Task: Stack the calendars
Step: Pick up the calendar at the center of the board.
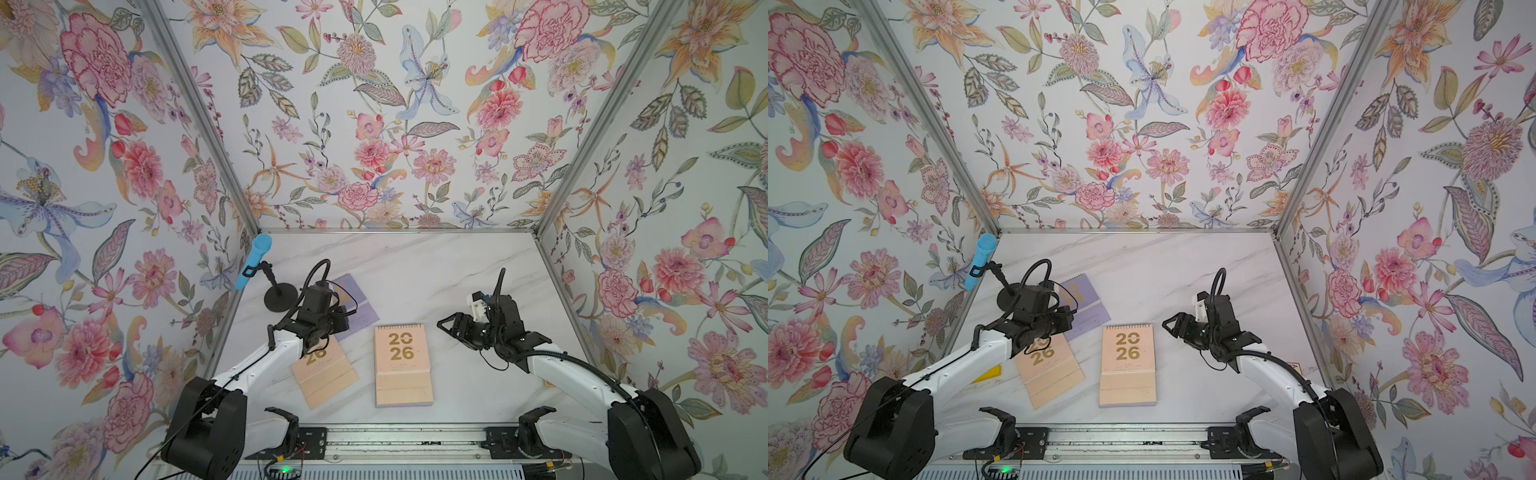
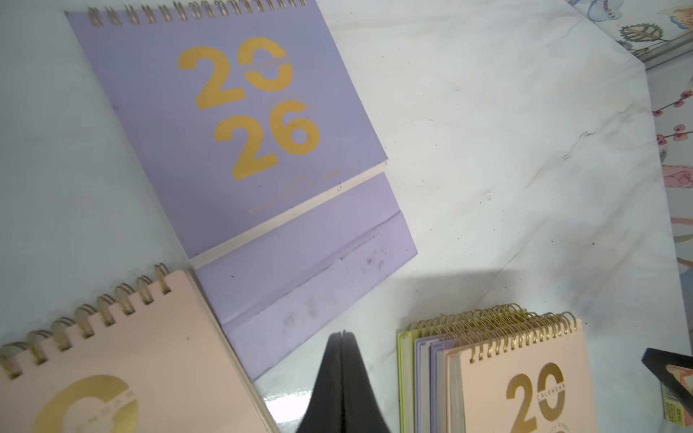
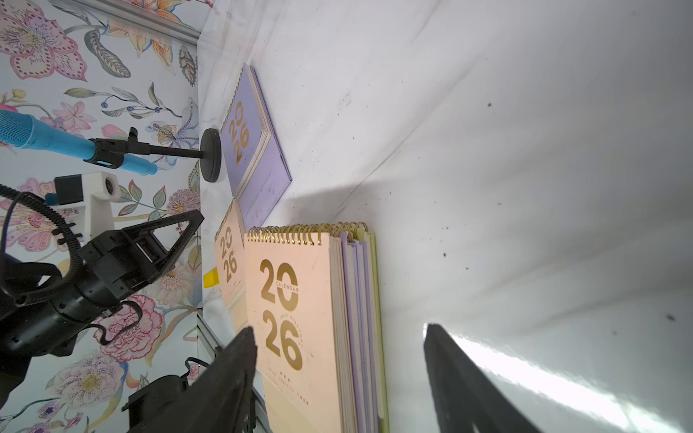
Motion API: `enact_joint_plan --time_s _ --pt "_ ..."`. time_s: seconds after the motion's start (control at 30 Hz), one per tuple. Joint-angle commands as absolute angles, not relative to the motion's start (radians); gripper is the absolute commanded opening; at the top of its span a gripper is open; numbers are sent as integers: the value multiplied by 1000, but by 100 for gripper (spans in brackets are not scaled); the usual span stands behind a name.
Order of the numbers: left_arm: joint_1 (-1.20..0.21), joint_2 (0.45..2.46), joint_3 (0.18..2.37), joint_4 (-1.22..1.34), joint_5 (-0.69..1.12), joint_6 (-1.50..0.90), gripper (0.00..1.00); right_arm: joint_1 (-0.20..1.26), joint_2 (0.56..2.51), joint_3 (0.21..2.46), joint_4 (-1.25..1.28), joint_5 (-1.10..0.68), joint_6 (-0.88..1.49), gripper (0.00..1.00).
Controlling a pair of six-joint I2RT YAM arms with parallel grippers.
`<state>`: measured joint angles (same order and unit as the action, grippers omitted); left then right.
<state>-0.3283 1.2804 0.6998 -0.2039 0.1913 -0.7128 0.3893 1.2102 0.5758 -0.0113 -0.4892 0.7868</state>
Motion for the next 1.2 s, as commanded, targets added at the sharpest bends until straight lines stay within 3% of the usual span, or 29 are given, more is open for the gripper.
enact_joint_plan --time_s 0.0,0.47,0.73,1.17 --pt "-291 1339 773 -321 102 -605 0 380 1302 660 -55 -510 728 73" --pt "-209 1639 1002 -463 -173 -431 0 426 1778 1148 -101 -539 657 75" --pt "-148 1732 1014 -411 -137 -403 0 502 2030 1424 -144 -557 652 75" --pt "-108 1839 1050 -332 -24 -391 0 582 2269 1690 -164 -593 696 76"
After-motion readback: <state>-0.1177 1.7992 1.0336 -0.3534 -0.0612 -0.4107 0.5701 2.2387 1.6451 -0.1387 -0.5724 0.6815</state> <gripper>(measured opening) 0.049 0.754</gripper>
